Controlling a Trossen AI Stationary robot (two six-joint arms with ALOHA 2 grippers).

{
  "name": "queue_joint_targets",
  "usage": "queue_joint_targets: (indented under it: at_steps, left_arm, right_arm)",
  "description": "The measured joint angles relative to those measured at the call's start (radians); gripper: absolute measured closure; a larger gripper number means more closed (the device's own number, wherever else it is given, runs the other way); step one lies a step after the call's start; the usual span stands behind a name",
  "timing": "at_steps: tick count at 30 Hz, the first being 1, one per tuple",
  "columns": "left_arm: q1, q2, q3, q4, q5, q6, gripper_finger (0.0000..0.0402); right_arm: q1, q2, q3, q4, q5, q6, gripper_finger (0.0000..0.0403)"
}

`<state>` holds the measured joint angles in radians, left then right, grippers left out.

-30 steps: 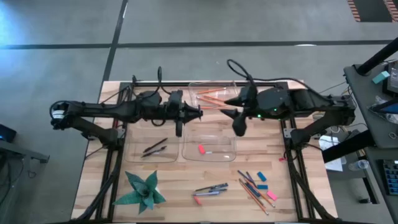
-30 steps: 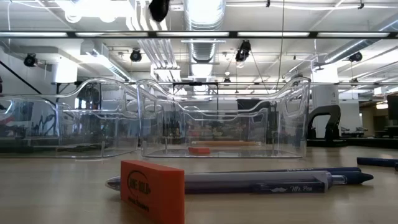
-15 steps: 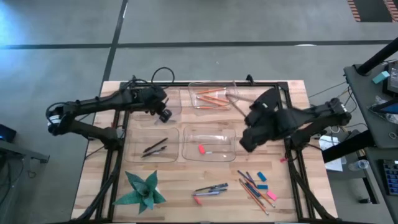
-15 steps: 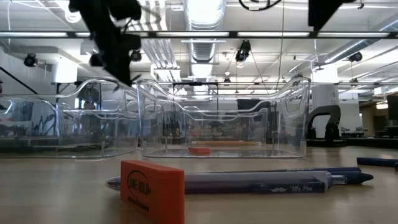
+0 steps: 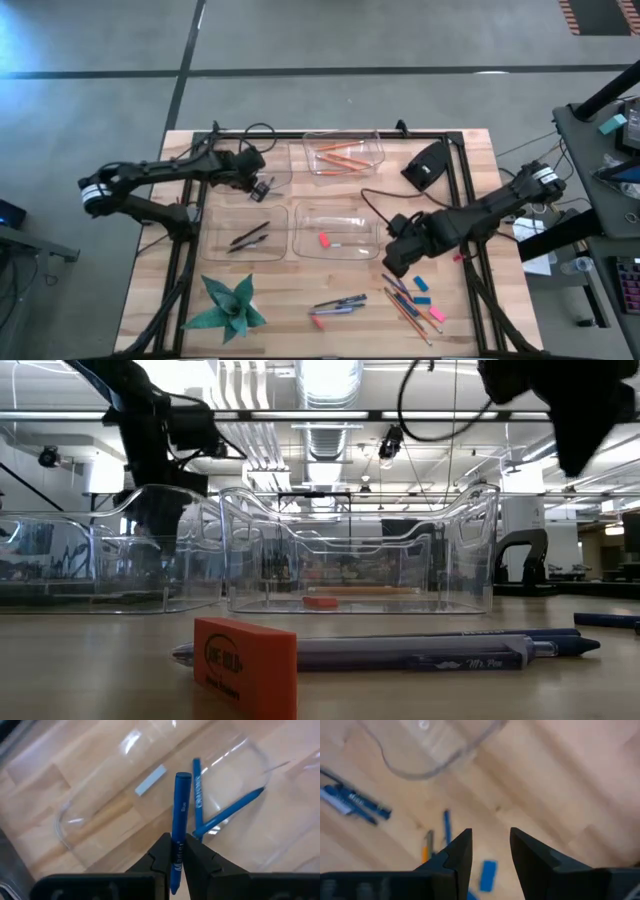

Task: Sort crayons/erasers/pens/pencils in bins
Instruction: Put the blue crayon into the top left transparent bin

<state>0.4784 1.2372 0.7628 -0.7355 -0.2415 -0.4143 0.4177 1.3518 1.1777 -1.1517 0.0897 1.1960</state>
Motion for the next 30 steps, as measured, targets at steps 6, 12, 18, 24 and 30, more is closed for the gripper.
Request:
queue_joint_targets:
  at_steps: [6, 12, 18, 24, 30]
  left_arm:
    - [0.000, 0.039, -0.026, 0.029, -0.001, -0.015, 0.0384]
    - [0.000, 0.075, -0.030, 0.028, -0.001, -0.025, 0.0377]
    - [0.000, 0.083, -0.029, 0.028, -0.001, -0.025, 0.0362]
    - [0.000, 0.058, -0.018, 0.026, 0.000, -0.006, 0.0337]
    - [0.000, 0.008, 0.017, 0.013, 0.003, 0.001, 0.0320]
  right_arm:
    - [0.041, 0.000, -0.123, 0.124, -0.046, 0.183, 0.0287]
    - [0.078, 0.000, -0.190, 0.193, -0.046, 0.297, 0.0294]
    - [0.107, 0.000, -0.218, 0.292, -0.047, 0.354, 0.0281]
    - [0.127, 0.000, -0.234, 0.342, -0.056, 0.416, 0.0259]
    - [0.137, 0.020, -0.248, 0.356, -0.098, 0.535, 0.0254]
